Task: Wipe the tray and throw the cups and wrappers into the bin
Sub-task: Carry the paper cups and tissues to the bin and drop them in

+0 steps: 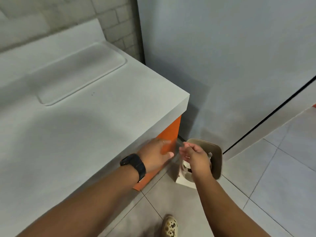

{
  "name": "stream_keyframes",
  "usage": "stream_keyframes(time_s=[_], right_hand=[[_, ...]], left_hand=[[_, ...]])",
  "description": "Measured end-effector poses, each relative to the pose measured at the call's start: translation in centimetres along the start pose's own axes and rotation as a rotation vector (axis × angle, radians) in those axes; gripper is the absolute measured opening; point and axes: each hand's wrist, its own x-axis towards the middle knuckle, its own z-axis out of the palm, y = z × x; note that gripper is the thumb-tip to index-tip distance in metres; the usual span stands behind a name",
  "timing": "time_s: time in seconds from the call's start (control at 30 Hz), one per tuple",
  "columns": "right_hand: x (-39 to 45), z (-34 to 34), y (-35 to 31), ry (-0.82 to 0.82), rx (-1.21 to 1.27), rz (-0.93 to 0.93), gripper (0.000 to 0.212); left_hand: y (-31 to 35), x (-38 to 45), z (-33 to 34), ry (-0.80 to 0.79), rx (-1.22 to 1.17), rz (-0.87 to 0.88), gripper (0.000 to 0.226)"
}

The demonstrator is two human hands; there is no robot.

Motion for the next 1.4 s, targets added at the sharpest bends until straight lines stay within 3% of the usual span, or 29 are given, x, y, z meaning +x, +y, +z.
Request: stream_keyframes(time_s=[0.17, 0.33, 0.57, 0.9, 1.17, 1.4], right_hand=[[-4.2, 6.0, -5.5, -0.137, -0.068, -0.28, 0.012], [-8.0, 13.1, -8.4, -0.373, -0.236, -0.44, 0.009], [-13.4, 25.7, -6.5, -0.662, -0.516, -0.431, 0.008], [-20.4, 40.1, 0.4, -0.802, -0.605, -0.413, 0.007], [-27.2, 49.5, 5.6, -0.906, -0.616, -0.343, 0.024], [-29.9, 54.1, 7.1, -0.946, -0.7, -0.372, 0.004]], left_hand=[[-1.4, -4.7, -4.8, 0.258, -0.333, 0.004, 0.035], [-5.3, -9.3, -9.0, 0.475, -0.452, -0.076, 0.027], [-16.1, -18.0, -13.8, 0.672, -0.489, -0.214, 0.031], [-30.5, -29.6, -18.4, 0.799, -0.496, -0.359, 0.029], [-41.2, -38.8, -20.1, 0.897, -0.536, -0.47, 0.029], [-46.7, -42.5, -20.8, 1.074, -0.582, -0.525, 0.032]])
